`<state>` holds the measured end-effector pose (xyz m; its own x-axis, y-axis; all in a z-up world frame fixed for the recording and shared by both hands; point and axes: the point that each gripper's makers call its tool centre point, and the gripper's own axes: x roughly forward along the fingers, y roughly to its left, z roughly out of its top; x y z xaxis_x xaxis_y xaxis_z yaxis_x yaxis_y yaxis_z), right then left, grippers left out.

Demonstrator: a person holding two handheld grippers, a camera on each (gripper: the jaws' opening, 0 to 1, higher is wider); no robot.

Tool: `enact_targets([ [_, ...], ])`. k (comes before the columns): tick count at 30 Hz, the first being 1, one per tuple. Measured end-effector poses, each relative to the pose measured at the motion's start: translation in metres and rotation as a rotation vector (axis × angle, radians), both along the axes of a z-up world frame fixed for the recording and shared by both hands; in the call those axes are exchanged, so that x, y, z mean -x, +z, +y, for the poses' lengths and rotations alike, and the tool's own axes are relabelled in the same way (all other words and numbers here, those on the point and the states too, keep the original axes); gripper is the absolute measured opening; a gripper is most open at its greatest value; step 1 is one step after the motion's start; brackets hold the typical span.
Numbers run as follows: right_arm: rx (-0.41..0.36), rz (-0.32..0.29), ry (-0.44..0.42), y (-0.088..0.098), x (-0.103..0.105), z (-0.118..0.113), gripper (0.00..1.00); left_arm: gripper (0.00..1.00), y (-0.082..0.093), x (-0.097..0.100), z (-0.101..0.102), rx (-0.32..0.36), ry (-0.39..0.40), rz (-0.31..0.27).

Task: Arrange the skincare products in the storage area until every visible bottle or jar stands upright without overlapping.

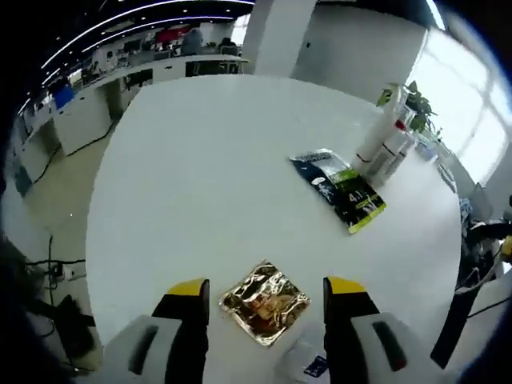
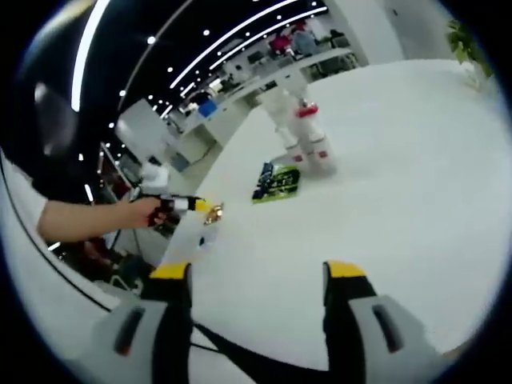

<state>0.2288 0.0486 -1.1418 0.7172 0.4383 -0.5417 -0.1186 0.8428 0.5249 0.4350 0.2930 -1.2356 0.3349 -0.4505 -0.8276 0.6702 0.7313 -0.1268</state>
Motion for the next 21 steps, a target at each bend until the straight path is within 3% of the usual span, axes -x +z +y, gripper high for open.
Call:
enact_targets([
  [3, 0.007, -0.01, 0.021, 0.002, -0.004, 0.008, 0.64, 0.6, -0.005, -0.005, 0.008, -0.083, -0.148, -0.036],
  [7, 0.021, -0.017, 0.033, 0.002, -0.004, 0.012, 0.64, 0.6, -0.018, -0.011, 0.012, -0.126, -0.27, -0.031],
  [11, 0.033, -0.013, 0.031, 0.001, 0.002, 0.011, 0.64, 0.55, -0.025, -0.014, 0.013, -0.156, -0.321, -0.021],
  [16, 0.04, -0.007, -0.013, 0.001, 0.009, 0.003, 0.64, 0.54, -0.035, -0.004, 0.008, -0.2, -0.481, 0.036],
  [17, 0.045, -0.009, -0.023, 0.003, 0.011, 0.003, 0.64, 0.53, -0.034, -0.008, 0.007, -0.208, -0.497, 0.009],
  [21, 0.051, 0.0, -0.033, 0.002, 0.016, 0.005, 0.64, 0.53, -0.031, -0.007, 0.003, -0.215, -0.509, 0.019],
])
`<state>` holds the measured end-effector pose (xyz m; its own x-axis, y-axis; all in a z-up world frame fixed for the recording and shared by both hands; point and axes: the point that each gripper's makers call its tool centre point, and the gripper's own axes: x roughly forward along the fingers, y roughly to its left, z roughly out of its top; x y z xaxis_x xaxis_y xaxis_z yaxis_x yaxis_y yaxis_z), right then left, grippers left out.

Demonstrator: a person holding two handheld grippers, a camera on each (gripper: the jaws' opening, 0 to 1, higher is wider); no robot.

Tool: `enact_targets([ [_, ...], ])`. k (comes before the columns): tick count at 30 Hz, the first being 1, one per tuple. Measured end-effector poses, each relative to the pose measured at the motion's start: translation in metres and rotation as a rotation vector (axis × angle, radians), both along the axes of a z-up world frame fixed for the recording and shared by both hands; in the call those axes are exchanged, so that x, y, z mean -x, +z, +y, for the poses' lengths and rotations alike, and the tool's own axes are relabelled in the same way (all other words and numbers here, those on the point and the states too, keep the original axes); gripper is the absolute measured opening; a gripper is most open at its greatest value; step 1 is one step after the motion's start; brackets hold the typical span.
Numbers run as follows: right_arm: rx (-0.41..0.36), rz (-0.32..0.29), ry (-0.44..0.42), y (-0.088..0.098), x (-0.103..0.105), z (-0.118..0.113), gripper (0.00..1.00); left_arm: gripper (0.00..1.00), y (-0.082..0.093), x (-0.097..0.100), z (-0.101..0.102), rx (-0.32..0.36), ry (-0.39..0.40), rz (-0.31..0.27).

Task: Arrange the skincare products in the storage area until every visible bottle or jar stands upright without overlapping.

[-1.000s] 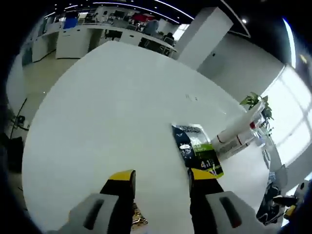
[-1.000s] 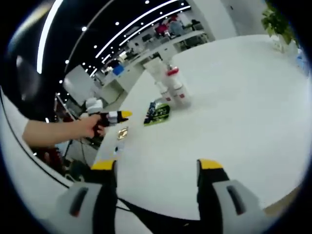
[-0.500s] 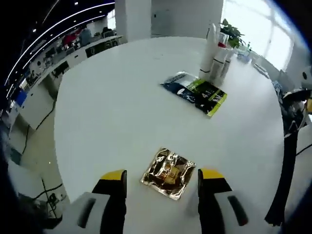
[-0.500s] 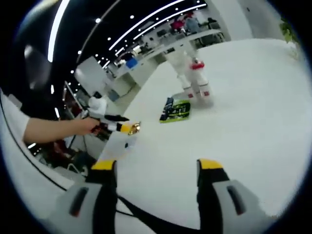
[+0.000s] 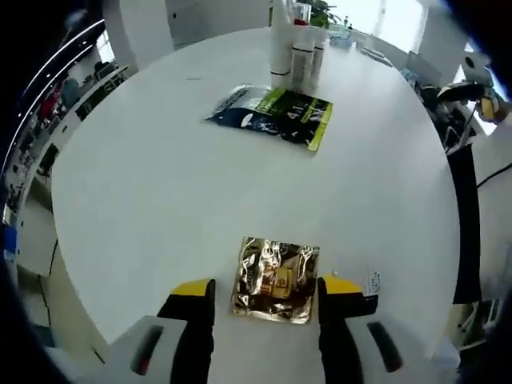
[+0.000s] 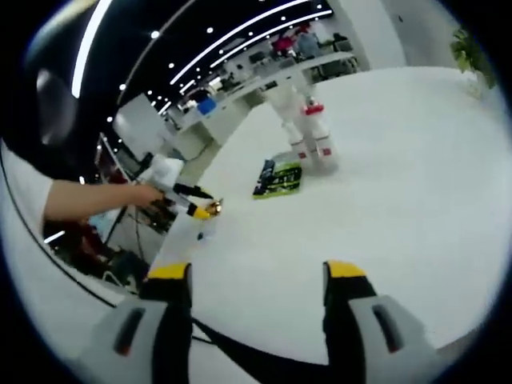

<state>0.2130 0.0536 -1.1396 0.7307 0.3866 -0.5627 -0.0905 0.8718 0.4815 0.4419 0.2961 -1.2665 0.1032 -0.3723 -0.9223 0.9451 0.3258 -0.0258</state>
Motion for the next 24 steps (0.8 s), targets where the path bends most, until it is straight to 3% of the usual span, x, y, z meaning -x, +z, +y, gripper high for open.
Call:
enact_targets([
  [2, 0.005, 0.012, 0.0, -0.002, 0.005, 0.002, 0.64, 0.53, 0.0, 0.002, -0.002, -0.016, -0.053, 0.001],
  [11, 0.006, 0.042, 0.012, -0.002, 0.017, 0.009, 0.64, 0.42, 0.004, 0.017, -0.005, -0.056, -0.108, 0.004],
  [20, -0.021, 0.037, 0.062, -0.007, 0.004, 0.018, 0.64, 0.4, 0.004, 0.017, -0.005, -0.072, -0.116, 0.012],
  [24, -0.029, 0.022, 0.062, -0.006, -0.001, 0.018, 0.63, 0.39, 0.003, 0.014, -0.004, -0.068, -0.081, 0.021],
])
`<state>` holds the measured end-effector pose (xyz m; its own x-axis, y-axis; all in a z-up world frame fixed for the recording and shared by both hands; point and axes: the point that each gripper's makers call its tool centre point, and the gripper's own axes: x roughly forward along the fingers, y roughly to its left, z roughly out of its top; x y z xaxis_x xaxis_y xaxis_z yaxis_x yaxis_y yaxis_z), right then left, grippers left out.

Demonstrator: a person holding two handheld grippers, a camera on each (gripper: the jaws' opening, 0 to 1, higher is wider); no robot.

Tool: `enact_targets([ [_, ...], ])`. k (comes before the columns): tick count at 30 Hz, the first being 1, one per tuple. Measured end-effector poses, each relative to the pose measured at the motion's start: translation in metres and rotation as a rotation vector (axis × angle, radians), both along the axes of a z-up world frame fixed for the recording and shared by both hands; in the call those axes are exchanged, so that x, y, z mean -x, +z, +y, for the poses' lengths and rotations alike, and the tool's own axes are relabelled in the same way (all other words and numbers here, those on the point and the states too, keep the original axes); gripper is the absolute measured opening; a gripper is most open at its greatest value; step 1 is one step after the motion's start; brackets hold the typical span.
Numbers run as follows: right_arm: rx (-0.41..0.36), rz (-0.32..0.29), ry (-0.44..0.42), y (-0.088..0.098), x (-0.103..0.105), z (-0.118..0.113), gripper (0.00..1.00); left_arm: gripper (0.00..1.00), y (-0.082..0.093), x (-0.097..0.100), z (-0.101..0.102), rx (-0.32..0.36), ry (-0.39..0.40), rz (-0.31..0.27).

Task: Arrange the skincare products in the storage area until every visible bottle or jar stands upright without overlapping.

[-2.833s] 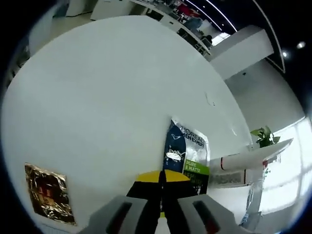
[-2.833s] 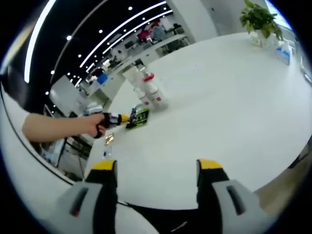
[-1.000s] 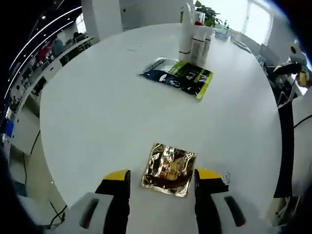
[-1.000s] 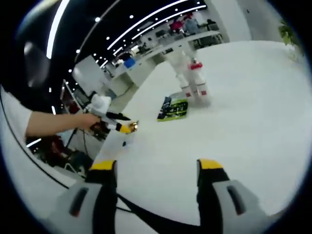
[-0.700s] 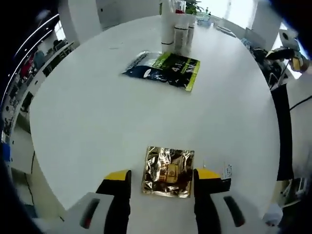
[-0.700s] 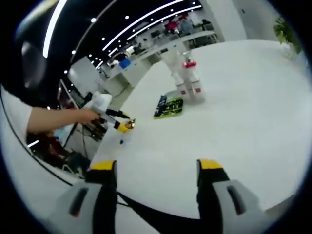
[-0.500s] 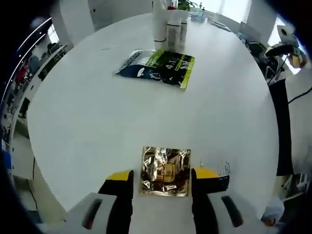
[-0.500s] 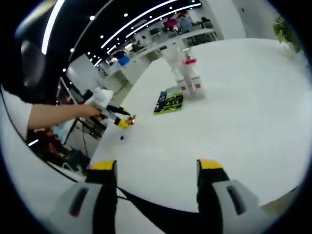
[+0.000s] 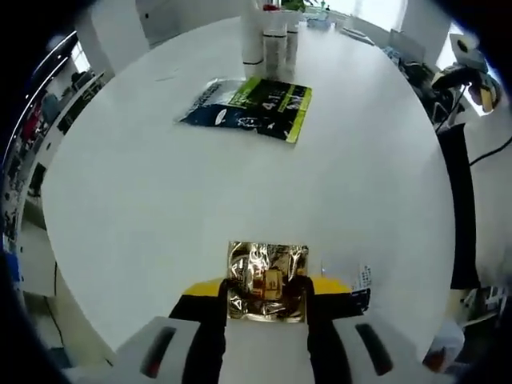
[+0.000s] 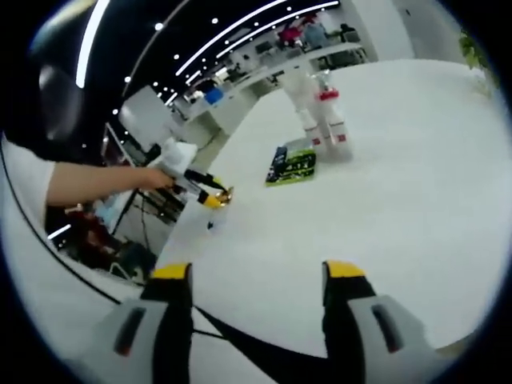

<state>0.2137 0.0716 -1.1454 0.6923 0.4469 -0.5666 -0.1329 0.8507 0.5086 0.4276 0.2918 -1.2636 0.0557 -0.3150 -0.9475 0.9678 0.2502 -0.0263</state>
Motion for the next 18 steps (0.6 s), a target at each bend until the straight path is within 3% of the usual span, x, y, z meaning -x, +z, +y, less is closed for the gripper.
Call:
enact_targets([
  [5, -0.007, -0.01, -0.007, 0.002, -0.004, -0.001, 0.63, 0.39, 0.001, -0.001, -0.002, 0.014, 0.045, 0.005],
  [12, -0.001, -0.018, 0.004, 0.006, -0.007, 0.002, 0.63, 0.39, -0.001, -0.005, -0.002, -0.012, 0.04, -0.006],
  [18, -0.006, -0.02, 0.015, 0.007, -0.009, 0.006, 0.63, 0.39, 0.014, -0.006, -0.004, 0.028, 0.052, -0.014],
])
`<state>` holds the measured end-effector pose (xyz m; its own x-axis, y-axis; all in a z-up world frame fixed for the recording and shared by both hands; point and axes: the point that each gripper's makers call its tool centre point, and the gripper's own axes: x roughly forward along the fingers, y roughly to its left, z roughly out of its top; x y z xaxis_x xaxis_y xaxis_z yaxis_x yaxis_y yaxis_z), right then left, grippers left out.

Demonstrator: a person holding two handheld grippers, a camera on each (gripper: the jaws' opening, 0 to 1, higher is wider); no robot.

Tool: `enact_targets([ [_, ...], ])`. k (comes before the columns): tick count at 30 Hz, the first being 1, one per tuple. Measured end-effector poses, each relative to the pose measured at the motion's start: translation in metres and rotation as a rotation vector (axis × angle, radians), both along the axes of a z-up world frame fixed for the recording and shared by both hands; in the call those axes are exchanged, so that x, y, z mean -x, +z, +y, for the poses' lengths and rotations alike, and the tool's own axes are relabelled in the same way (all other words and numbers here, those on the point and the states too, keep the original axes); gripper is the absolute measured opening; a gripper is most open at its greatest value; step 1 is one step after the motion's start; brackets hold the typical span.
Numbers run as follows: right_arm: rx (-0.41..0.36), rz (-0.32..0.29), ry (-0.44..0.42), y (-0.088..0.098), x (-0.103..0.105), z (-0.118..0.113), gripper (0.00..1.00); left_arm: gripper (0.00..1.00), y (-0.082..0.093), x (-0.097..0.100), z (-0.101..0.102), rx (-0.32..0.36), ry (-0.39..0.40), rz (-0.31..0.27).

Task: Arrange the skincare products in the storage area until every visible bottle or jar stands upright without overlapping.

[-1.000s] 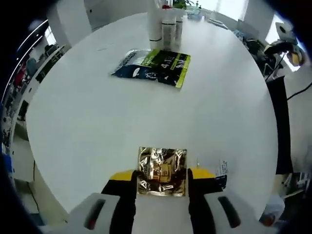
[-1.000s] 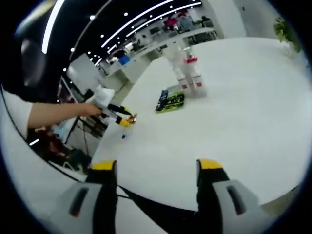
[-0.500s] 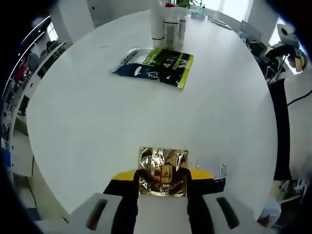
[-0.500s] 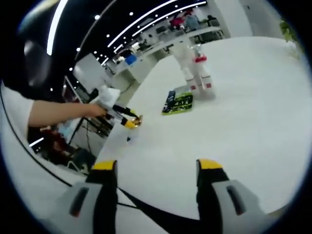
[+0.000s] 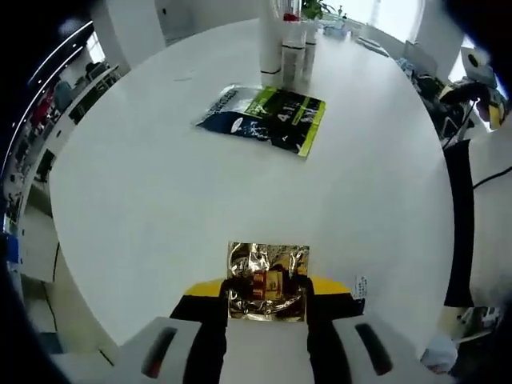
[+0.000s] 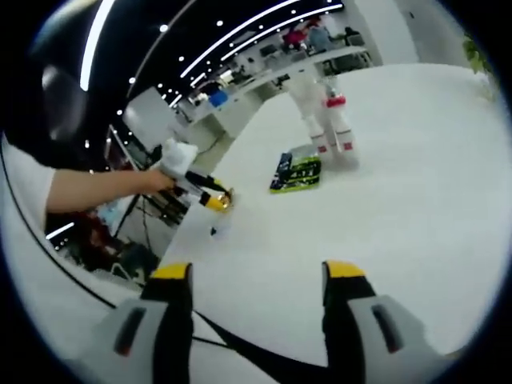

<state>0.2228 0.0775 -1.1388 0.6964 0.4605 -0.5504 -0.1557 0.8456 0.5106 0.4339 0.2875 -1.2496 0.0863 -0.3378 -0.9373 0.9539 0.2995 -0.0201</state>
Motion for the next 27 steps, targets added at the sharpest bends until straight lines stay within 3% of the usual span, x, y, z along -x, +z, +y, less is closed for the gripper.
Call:
enact_targets([
  [3, -0.01, -0.004, -0.002, 0.001, -0.001, 0.002, 0.63, 0.39, 0.019, 0.011, -0.014, 0.054, -0.006, -0.008],
  [5, -0.017, -0.007, -0.003, 0.001, -0.002, 0.003, 0.63, 0.39, 0.032, 0.029, -0.027, 0.079, -0.036, -0.009],
  [7, -0.031, -0.007, -0.005, 0.001, -0.003, 0.005, 0.63, 0.39, 0.036, 0.039, -0.033, 0.082, -0.058, -0.007],
  [10, -0.053, -0.01, -0.007, 0.001, -0.005, 0.009, 0.61, 0.39, 0.049, 0.066, -0.052, 0.114, -0.098, -0.006],
  [13, -0.077, -0.011, -0.004, 0.0, -0.007, 0.013, 0.6, 0.39, 0.062, 0.096, -0.075, 0.17, -0.186, -0.02],
  [22, -0.156, 0.006, 0.002, -0.001, -0.007, 0.023, 0.51, 0.39, 0.081, 0.162, -0.113, 0.227, -0.262, -0.013],
  [27, -0.181, 0.013, 0.004, -0.001, -0.005, 0.025, 0.44, 0.39, 0.086, 0.187, -0.131, 0.242, -0.331, -0.036],
])
